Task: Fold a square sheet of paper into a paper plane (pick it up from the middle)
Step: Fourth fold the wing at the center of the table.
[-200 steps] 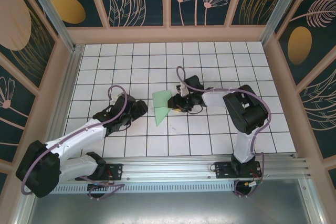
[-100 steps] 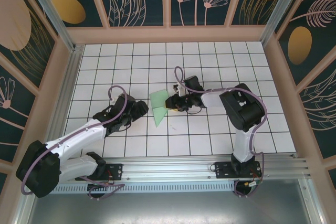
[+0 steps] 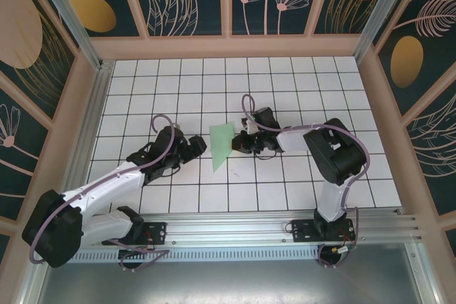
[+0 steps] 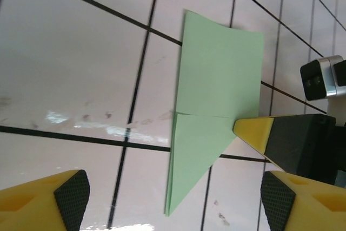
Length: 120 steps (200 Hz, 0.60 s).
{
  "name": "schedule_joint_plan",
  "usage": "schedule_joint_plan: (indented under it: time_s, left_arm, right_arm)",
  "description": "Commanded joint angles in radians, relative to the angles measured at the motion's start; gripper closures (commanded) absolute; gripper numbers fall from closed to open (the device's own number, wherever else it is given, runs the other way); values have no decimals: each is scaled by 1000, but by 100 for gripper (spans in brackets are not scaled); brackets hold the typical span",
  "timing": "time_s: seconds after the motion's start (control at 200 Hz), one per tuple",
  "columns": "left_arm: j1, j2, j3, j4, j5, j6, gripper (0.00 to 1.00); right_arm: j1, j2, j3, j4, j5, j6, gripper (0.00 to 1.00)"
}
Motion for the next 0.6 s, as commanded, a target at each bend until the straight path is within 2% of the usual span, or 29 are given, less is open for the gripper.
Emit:
schedule_joint_plan:
  time_s: [0.0, 0.15, 0.28, 0.36, 0.46, 0.595]
  left_arm:
    - [-13, 34, -30, 179, 135, 52, 19]
    - [-108, 122, -34, 341, 165, 64, 29]
    - [-193, 230, -7, 426, 130, 119, 49]
    - [-227, 274, -18, 498, 115, 154, 58]
    - [-262, 304, -44, 616, 107, 203, 58]
    - [-290, 326, -34, 594, 20, 282, 58]
  right_arm:
    - [19, -109, -25, -126, 146, 58, 93]
    - [37, -191, -51, -253, 233, 142, 93]
    - [56, -225, -29, -358, 295, 216, 93]
    - [61, -238, -12, -405, 308, 261, 94]
    - [63, -239, 6, -436, 302, 299, 96]
    - [63, -237, 18, -447, 283, 330, 96]
